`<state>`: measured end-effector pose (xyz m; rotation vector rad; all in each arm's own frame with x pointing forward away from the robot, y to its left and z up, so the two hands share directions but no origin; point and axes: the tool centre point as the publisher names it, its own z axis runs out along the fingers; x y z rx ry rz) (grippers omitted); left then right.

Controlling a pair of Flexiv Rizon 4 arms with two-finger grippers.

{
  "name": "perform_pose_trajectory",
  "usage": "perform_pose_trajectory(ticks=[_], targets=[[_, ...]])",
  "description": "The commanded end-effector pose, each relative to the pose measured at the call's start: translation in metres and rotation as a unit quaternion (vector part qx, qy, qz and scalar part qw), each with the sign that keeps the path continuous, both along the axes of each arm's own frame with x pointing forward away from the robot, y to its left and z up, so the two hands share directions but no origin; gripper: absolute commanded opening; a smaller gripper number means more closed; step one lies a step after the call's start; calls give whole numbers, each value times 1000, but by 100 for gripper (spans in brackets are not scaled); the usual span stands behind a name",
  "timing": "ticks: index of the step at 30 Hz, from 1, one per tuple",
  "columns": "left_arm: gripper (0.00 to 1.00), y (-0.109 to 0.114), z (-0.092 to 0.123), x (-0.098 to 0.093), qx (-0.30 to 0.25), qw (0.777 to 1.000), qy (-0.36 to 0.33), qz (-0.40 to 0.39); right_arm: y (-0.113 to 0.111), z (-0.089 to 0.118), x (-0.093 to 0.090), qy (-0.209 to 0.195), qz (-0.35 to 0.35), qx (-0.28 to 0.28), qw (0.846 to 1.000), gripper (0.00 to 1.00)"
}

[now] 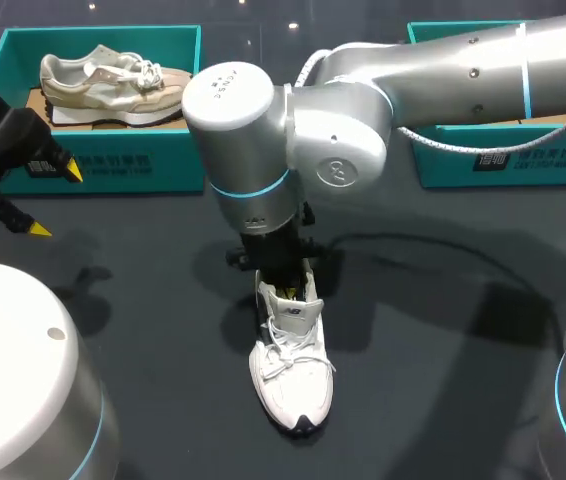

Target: Take the shoe out of the shoebox, open the shoe tongue, remove and reinsert the insole, then place the shoe into the shoebox

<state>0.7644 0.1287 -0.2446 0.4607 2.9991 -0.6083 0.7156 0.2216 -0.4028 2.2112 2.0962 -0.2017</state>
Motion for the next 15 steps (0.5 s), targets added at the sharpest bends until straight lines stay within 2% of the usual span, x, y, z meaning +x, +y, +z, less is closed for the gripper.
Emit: perform_pose_trajectory(ticks=[1,7,15], targets=[[100,0,0,0,1,1000,0,0,-5,-16,-13,-2,-4,25,1000,0],[100,0,0,0,1,1000,0,0,-1,16,-13,-9,22,11,1000,0],[100,0,0,0,1,1000,0,0,-7,38,-10,18,60,25,998,0]])
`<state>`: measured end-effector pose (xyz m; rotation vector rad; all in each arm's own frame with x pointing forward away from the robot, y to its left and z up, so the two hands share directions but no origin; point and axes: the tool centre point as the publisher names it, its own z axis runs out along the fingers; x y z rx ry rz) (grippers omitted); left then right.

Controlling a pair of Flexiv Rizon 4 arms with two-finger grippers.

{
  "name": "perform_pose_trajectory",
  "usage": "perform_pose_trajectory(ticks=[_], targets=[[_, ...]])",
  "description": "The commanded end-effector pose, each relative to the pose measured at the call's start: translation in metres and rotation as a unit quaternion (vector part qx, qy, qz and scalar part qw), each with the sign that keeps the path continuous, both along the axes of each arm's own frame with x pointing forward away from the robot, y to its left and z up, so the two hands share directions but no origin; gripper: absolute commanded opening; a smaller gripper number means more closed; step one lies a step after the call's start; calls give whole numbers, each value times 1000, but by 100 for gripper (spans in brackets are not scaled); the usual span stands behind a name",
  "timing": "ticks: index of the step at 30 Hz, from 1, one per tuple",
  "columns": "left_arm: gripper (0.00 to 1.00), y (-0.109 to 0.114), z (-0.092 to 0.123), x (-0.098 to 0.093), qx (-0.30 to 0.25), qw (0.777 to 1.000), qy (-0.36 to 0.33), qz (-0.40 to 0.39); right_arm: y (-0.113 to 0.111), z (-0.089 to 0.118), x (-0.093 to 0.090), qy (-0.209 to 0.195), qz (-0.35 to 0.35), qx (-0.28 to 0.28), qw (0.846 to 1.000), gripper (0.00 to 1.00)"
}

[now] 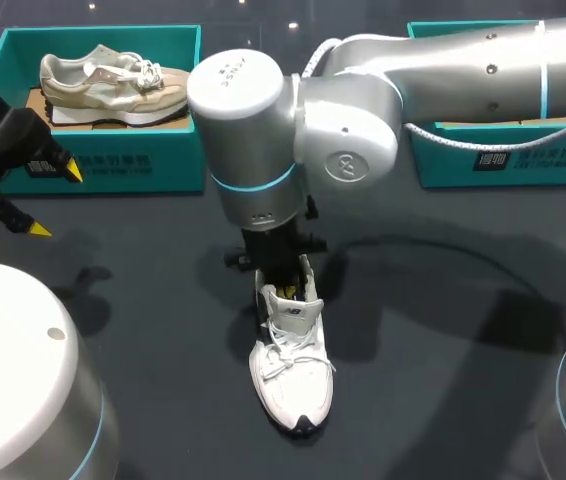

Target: Take the shoe out of the shoebox, open the shoe tongue, remove and reinsert the insole, then place the shoe into the shoebox

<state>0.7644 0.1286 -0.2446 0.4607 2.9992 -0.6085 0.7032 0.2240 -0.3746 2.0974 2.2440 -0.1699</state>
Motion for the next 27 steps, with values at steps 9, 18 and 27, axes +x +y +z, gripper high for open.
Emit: perform_pose_trajectory(ticks=[9,18,27], targets=[[100,0,0,0,1,1000,0,0,-18,10,-12,62,12,38,997,0],[100,0,0,0,1,1000,0,0,-9,7,-25,88,20,43,995,67],[100,0,0,0,1,1000,0,0,3,13,-35,86,26,23,996,100]])
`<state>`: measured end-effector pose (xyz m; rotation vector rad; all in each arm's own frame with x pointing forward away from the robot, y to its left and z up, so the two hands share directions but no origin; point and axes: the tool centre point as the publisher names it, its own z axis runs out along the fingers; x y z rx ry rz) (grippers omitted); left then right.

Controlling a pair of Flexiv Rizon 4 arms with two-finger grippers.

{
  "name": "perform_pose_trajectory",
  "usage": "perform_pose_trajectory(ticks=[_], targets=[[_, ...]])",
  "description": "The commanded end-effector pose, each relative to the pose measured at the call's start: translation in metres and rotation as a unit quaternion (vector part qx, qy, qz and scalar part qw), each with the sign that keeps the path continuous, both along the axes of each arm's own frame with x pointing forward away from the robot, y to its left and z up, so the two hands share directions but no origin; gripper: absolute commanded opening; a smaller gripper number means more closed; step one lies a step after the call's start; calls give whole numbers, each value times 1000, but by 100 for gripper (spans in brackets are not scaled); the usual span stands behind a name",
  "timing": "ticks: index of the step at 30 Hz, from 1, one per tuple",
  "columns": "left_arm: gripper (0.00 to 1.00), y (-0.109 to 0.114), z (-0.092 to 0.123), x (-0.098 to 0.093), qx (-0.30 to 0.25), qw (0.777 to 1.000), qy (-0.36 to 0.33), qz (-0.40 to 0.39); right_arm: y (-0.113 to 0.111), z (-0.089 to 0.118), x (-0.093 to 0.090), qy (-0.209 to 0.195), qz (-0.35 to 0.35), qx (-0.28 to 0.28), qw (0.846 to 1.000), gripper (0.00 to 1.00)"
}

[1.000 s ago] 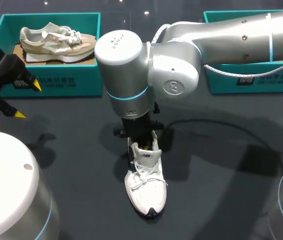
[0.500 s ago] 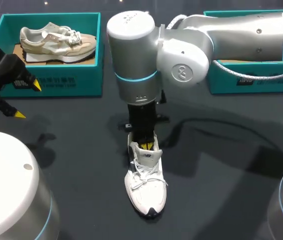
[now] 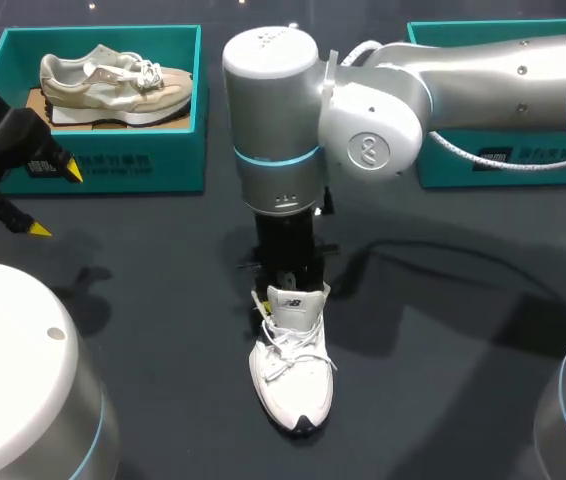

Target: Take the shoe out of the shoebox, open the shoe tongue, remove and reinsert the insole, then place the shoe into the shoebox

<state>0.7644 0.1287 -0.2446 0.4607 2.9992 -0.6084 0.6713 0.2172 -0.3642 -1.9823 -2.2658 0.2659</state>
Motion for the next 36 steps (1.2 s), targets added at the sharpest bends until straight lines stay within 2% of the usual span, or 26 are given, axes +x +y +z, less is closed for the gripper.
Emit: perform_pose_trajectory(ticks=[1,11,21,36], targets=[[100,0,0,0,1,1000,0,0,11,4,-4,-7,2,-16,1000,100],[100,0,0,0,1,1000,0,0,9,14,-7,-16,-3,-39,999,100],[100,0,0,0,1,1000,0,0,3,18,-20,-16,-24,-37,999,100],[100,0,0,0,1,1000,0,0,2,36,-44,-23,-58,-54,997,100]])
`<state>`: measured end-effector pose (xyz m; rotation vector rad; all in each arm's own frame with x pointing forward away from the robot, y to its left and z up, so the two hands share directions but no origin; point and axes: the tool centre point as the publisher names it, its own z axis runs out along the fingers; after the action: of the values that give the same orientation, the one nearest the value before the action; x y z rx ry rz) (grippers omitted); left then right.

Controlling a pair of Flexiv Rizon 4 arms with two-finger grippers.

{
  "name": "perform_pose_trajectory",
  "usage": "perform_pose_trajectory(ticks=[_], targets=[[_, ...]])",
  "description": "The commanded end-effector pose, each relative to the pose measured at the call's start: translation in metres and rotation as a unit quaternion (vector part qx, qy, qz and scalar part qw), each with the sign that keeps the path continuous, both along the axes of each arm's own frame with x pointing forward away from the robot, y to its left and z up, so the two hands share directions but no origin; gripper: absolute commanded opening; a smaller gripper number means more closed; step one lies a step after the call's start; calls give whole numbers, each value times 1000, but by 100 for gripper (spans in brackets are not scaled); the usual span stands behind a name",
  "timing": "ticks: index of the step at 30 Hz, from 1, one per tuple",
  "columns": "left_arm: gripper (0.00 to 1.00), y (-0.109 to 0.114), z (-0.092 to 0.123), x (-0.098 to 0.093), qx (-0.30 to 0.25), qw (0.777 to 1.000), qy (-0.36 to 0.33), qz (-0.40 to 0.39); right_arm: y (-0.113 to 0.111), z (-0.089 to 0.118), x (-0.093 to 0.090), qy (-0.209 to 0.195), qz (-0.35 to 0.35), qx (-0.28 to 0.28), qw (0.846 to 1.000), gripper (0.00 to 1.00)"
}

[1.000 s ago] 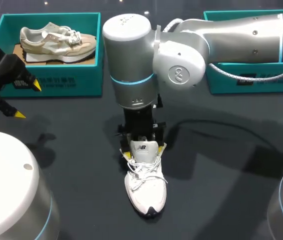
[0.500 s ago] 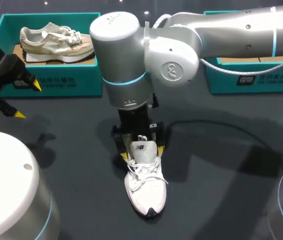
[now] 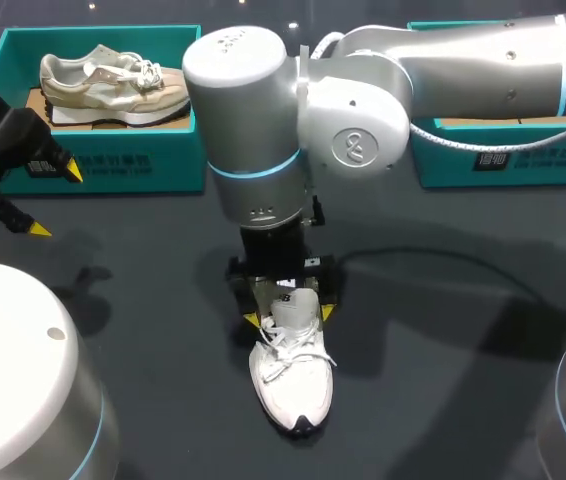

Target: Take the shoe out of the shoebox, open the shoe tongue, remove and reinsert the insole, then place the shoe into the shoebox

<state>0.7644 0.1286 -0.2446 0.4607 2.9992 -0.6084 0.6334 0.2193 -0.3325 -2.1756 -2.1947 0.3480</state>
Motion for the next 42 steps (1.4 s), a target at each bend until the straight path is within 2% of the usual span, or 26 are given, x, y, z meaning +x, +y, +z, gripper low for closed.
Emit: perform_pose_trajectory(ticks=[1,7,12,20,27,28,30,32,33,36,42], targets=[[100,0,0,0,1,1000,0,0,0,4,-7,-1,-5,-3,1000,100],[100,0,0,0,1,1000,0,0,0,14,-19,-9,-21,-11,1000,100],[100,0,0,0,1,1000,0,0,1,24,-38,-6,-38,-17,999,100],[100,0,0,0,1,1000,0,0,0,25,-74,-12,-44,17,999,100],[100,0,0,0,1,1000,0,0,3,31,-91,-29,-43,14,999,100],[100,0,0,0,1,1000,0,0,4,31,-91,-28,-42,11,999,90],[100,0,0,0,1,1000,0,0,6,33,-92,-26,-40,8,999,78],[100,0,0,0,1,1000,0,0,7,35,-94,-26,-43,5,999,49],[100,0,0,0,1,1000,0,0,8,36,-94,-27,-43,5,999,48],[100,0,0,0,1,1000,0,0,12,40,-91,-38,-41,-2,998,35],[100,0,0,0,1,1000,0,0,15,36,-71,-46,-24,-11,999,31]])
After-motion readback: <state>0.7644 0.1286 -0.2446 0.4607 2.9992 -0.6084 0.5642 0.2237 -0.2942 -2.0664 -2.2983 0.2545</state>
